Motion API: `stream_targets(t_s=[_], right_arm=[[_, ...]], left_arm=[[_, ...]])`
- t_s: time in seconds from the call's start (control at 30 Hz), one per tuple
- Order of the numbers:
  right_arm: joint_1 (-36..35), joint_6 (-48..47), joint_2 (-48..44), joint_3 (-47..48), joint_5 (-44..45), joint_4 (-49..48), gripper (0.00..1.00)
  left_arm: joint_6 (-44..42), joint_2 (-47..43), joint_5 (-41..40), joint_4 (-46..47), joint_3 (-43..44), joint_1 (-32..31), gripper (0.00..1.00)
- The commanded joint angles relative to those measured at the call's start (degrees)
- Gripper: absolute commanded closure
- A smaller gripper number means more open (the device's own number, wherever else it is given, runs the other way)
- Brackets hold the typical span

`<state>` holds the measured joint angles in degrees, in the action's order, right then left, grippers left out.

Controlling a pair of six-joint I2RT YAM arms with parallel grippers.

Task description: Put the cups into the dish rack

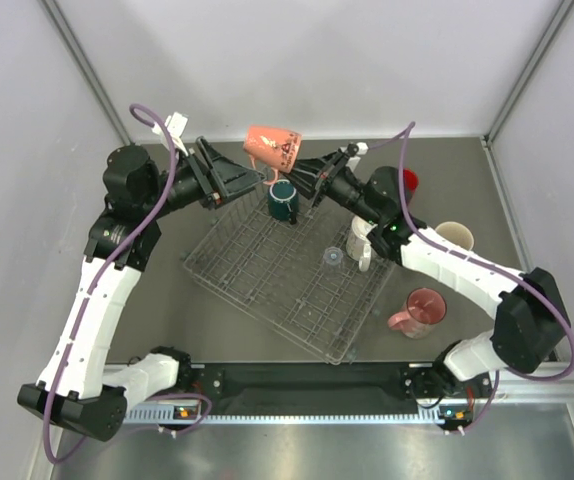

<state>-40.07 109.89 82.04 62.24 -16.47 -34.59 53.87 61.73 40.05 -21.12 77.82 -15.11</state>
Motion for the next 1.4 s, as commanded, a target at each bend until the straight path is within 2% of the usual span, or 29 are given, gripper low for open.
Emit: stream_targets(t_s=[0.0,0.23,0.4,0.57,0.73,0.77,0.83,0.87,0.9,0.97,1.0,1.07,1.1,1.13,1.2,1.23,1.37], right_arm=[[-1.1,2.7,-0.1,1.7,0.9,-9.4,1.00],[-2.6,4.2,1.8,2.2,-0.9,-10.1,1.00],[-3.8,6.0,4.2,3.9,-2.3,-11.8,1.00],[-4.1,5.9,5.7,5.4,-3.4,-11.4,1.00],[-4.5,6.0,6.6,5.8,-4.7,-11.5,1.00],[-4.5,5.9,6.4,5.6,-5.1,-11.4,1.00],[-4.3,4.0,5.5,4.5,-6.2,-9.3,0.92],[-3.9,2.9,5.0,3.8,-6.6,-6.1,0.85],[-3.5,0.2,3.8,3.3,-7.2,-3.9,0.74],[-2.8,-2.6,2.5,2.3,-8.5,-0.1,0.67],[-1.9,-6.0,1.1,2.2,-8.9,2.7,0.60],[-0.4,-10.2,-0.7,2.5,-9.6,12.9,0.53],[1.3,-15.3,-2.7,2.8,-9.5,16.5,0.47],[2.4,-17.8,-3.6,3.1,-9.2,24.3,0.46],[5.4,-25.5,-6.2,4.9,-8.2,32.7,0.41],[6.5,-28.1,-7.1,5.6,-7.4,41.9,0.39],[11.7,-39.2,-10.9,9.8,-0.6,60.7,0.36]], left_arm=[[0.3,-0.7,-0.3,4.6,0.8,-0.2,0.25],[-0.2,0.3,-0.3,4.3,1.8,-0.2,0.42],[-0.7,1.2,0.1,4.1,2.6,-0.2,0.44],[-1.6,1.8,-0.3,2.9,3.4,-0.2,0.56],[-3.1,2.6,-2.7,-0.5,5.1,-0.2,1.00],[-3.8,2.6,-3.2,-0.9,5.3,-0.2,1.00],[-4.8,2.6,-5.0,-2.7,5.7,-0.2,1.00],[-5.2,2.7,-5.5,-3.7,6.0,-0.2,1.00],[-5.5,2.9,-5.9,-4.8,6.2,-0.2,1.00],[-6.7,3.1,-6.9,-7.3,6.5,-0.2,1.00],[-7.1,3.0,-8.0,-8.2,6.6,-0.2,1.00],[-9.6,3.0,-11.6,-12.6,7.9,-0.2,1.00],[-10.5,3.2,-12.7,-14.1,9.3,-0.3,1.00],[-12.5,3.6,-14.1,-15.9,10.1,-0.2,1.00],[-14.4,4.0,-18.5,-20.4,11.5,-0.2,1.00],[-16.0,4.4,-19.8,-21.4,12.6,-0.3,1.00],[-19.5,5.6,-26.2,-24.6,13.3,-1.3,1.00]])
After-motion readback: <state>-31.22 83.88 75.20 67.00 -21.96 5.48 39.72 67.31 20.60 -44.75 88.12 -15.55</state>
